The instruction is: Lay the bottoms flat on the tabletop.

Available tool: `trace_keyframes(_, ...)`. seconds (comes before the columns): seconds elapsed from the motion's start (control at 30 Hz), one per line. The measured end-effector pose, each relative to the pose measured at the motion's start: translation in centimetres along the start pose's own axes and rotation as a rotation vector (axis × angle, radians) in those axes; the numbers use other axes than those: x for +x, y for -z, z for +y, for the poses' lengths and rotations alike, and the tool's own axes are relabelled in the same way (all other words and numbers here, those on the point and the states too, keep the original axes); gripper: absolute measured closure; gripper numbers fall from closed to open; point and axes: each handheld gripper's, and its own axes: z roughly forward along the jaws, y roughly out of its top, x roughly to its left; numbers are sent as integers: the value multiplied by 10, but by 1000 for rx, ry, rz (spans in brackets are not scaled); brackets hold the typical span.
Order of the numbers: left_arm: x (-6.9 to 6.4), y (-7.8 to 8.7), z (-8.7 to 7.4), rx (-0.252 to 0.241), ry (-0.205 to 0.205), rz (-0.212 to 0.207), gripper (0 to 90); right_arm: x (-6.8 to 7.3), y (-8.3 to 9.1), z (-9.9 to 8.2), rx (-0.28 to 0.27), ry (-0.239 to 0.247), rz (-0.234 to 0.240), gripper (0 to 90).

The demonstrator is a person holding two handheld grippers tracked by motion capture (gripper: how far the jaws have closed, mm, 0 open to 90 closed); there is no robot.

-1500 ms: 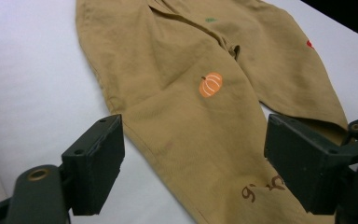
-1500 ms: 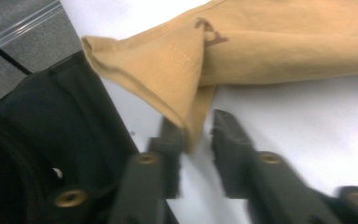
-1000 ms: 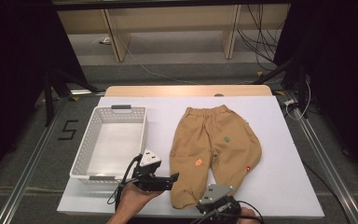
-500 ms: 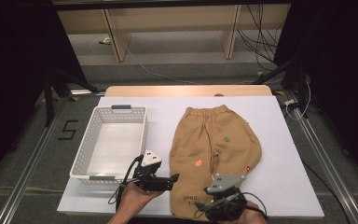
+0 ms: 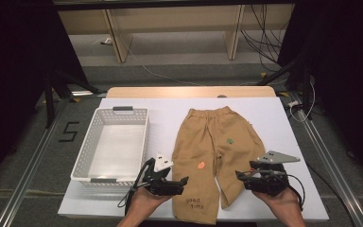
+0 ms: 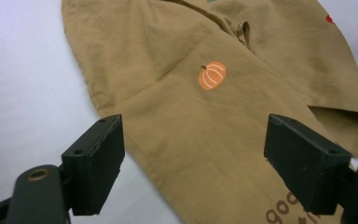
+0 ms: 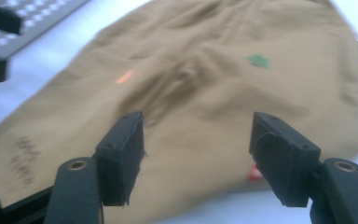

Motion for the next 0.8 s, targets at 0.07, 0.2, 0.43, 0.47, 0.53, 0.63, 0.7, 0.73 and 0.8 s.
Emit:
trace_keyframes(0.07,1,-2,1,-6,11,9,202,-9,0,-1,1,-20,-19,350)
trace_keyframes(0.2,4,-9,0,3,35,18,202,-29,-3,-3,7,-65,-59,340)
trace_keyframes(0.43,5,-17,-1,11,50,15,202,-63,-12,-8,57,-156,-114,344)
trace_keyframes(0.47,5,-18,-1,10,55,16,202,-68,-14,-9,73,-168,-120,347)
trace_keyframes(0.53,5,-18,-1,11,55,15,202,-76,-17,-11,94,-192,-136,357)
trace_keyframes(0.63,5,-18,-1,8,52,10,202,-86,-23,-13,132,-212,-155,364)
trace_keyframes(0.7,4,-17,-2,7,48,11,202,-91,-29,-15,159,-217,-153,370)
trace_keyframes(0.73,4,-17,-1,7,46,11,202,-92,-32,-15,175,-218,-152,371)
trace_keyframes(0.8,4,-17,-1,4,46,9,202,-92,-40,-15,214,-211,-138,371)
